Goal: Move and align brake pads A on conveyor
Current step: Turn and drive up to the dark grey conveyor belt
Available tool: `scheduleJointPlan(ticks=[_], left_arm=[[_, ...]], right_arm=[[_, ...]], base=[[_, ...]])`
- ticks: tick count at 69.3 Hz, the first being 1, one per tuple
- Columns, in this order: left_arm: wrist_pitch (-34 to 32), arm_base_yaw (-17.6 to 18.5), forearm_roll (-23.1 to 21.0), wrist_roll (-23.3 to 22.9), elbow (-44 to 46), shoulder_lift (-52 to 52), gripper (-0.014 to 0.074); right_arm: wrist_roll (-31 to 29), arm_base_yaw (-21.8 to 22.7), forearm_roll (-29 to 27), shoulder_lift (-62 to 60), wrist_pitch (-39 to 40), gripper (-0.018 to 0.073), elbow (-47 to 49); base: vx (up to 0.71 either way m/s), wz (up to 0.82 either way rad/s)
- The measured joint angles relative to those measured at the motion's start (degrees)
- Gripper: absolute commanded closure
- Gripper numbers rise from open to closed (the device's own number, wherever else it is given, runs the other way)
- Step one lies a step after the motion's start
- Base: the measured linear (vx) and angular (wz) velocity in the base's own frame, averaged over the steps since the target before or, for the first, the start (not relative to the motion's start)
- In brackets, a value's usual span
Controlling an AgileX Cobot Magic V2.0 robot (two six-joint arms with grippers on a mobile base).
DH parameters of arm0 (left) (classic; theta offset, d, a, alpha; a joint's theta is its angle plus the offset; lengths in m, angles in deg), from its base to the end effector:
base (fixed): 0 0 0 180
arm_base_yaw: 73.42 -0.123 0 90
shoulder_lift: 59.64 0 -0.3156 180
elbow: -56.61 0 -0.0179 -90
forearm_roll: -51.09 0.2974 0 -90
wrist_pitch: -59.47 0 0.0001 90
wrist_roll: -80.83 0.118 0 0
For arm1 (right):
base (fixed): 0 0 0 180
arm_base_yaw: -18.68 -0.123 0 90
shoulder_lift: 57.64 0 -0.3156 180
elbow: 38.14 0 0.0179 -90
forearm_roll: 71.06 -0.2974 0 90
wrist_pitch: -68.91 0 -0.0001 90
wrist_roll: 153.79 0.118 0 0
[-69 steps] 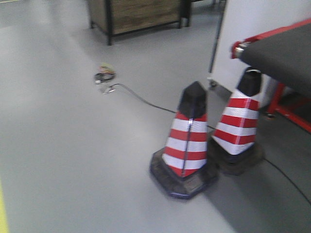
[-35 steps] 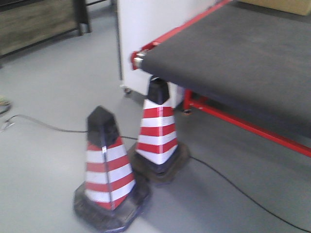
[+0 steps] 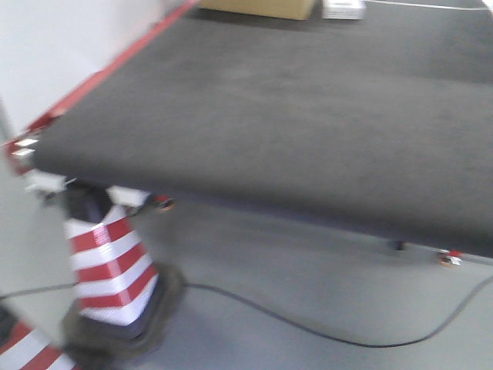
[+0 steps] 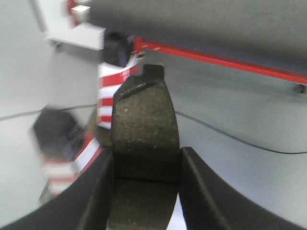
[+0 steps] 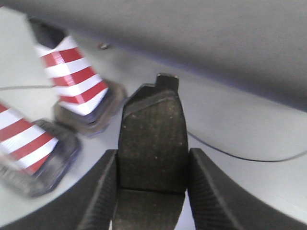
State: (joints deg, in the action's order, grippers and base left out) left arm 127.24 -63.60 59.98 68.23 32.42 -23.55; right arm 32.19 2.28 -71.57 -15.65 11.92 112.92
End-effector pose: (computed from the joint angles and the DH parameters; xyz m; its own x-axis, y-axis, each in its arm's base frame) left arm 0.0882 0.0019 0.4002 -0.6054 -0.0560 -0.7939 -0.0400 0.9984 -0.0399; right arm 0.1280 0.0386 0.3756 -0.6174 -0.0681 -0.7837 -0.2220 0.9708 0.0906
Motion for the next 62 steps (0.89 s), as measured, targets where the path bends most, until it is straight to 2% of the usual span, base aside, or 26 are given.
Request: scheduleJointPlan(ticks=[24, 62], left_arm=[[0.0, 0.0, -0.1, 0.0, 0.0, 0.0, 0.0603], [-0.1, 0.0, -0.1, 0.0, 0.0, 0.0, 0.0603]], right_arm=[[0.0, 0.0, 0.1, 0.0, -0.3, 0.0571, 0.0], [0.0, 0.0, 0.1, 0.0, -0.3, 0.0571, 0.0]], base=[[0.38, -0.52], [0.37, -0.12]])
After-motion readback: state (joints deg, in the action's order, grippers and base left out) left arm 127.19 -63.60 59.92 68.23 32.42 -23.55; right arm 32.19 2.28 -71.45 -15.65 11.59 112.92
